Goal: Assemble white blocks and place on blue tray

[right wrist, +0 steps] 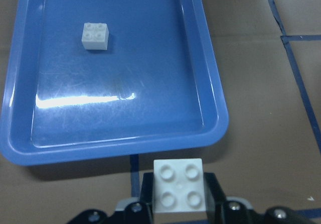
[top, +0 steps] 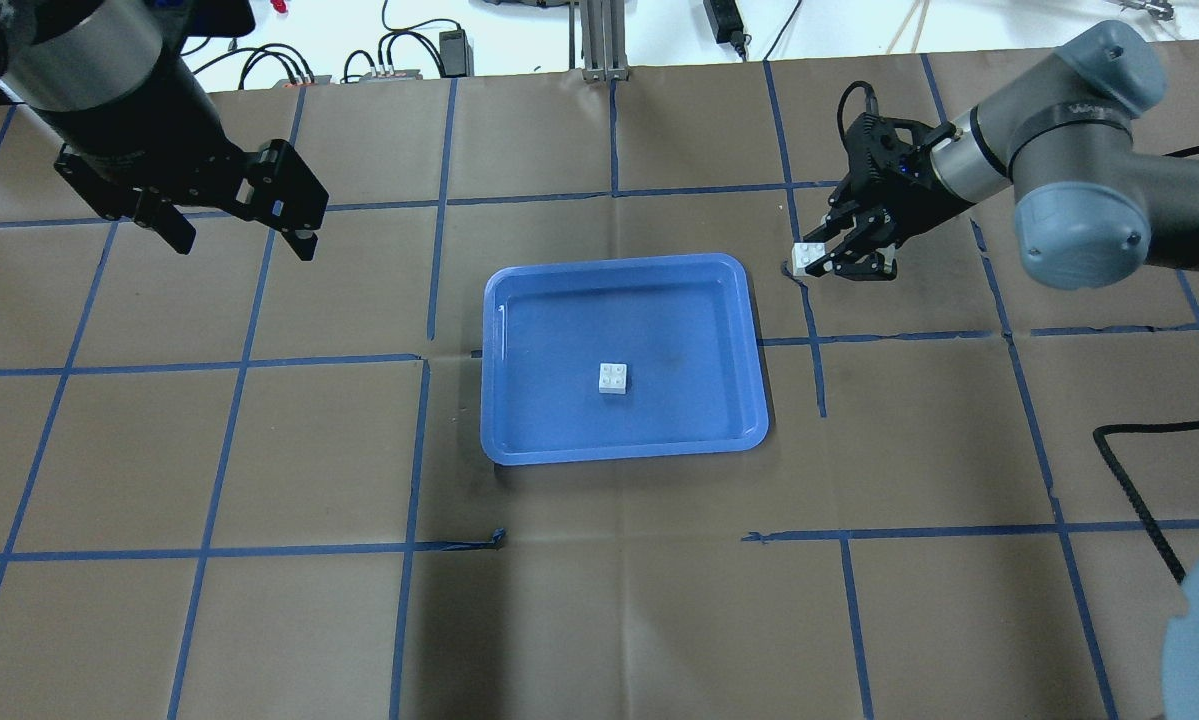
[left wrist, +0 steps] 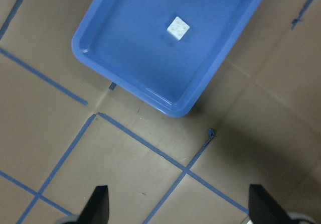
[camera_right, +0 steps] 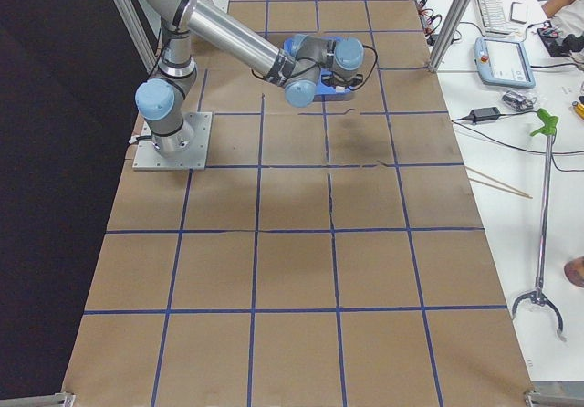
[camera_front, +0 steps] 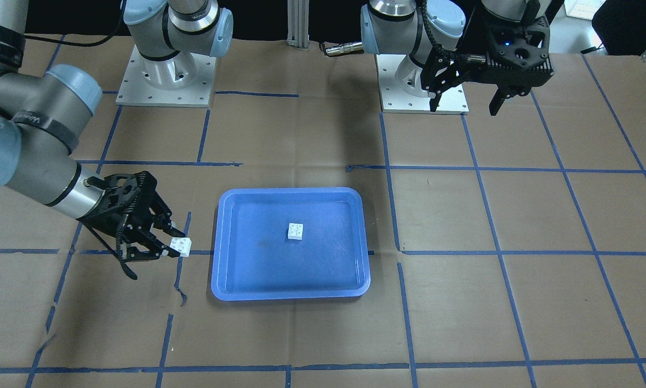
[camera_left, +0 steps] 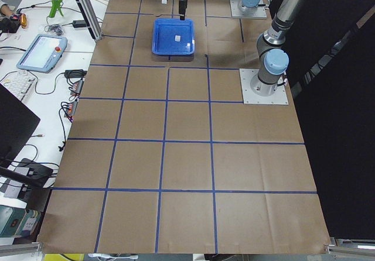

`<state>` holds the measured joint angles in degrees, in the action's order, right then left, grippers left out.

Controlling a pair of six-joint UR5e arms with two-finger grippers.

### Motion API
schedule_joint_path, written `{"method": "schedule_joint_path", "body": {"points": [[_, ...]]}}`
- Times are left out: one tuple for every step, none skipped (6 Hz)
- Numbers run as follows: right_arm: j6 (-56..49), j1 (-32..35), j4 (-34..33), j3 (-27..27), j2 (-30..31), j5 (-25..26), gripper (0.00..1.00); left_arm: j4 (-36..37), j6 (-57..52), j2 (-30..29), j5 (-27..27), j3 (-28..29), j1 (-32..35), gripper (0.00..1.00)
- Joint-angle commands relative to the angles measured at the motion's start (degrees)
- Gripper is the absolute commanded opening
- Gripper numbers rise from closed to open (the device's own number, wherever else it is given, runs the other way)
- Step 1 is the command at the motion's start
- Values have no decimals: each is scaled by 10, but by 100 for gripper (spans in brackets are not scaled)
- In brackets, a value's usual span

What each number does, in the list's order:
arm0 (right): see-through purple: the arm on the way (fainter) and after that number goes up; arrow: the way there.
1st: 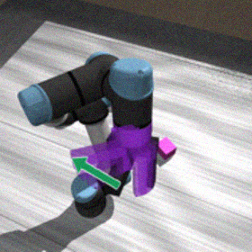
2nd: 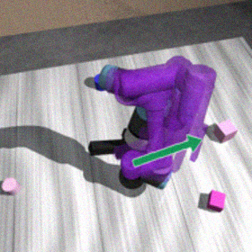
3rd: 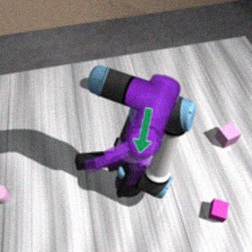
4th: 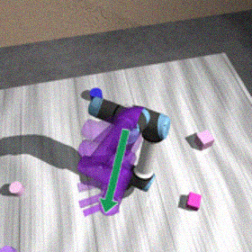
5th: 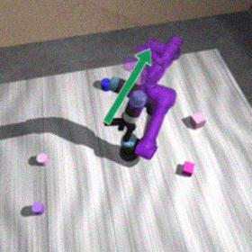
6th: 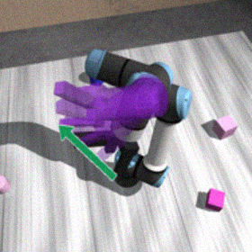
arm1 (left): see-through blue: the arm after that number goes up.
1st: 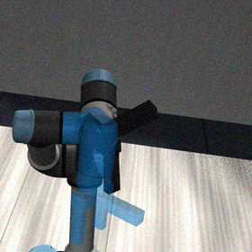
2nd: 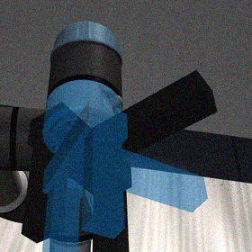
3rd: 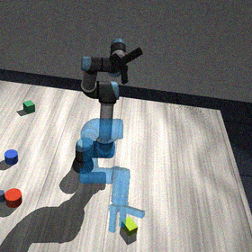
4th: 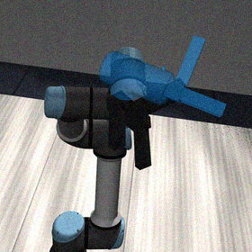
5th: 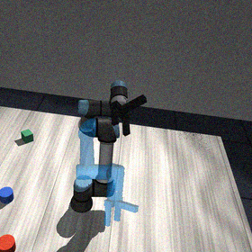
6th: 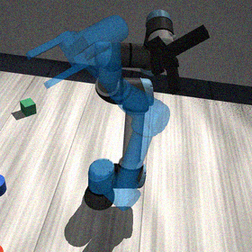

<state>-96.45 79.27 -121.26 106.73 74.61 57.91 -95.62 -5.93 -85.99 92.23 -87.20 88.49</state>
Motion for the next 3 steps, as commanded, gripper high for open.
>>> {"method": "schedule_joint_path", "body": {"points": [[94,61,-111,73,26,-23,24,1,2,0,-4,1,-10,99],[175,96,-232,114,18,-21,24,2,4,1,-4,2,-10,99],[189,112,-281,131,0,-21,24,2,6,1,-6,4,-10,99]]}}
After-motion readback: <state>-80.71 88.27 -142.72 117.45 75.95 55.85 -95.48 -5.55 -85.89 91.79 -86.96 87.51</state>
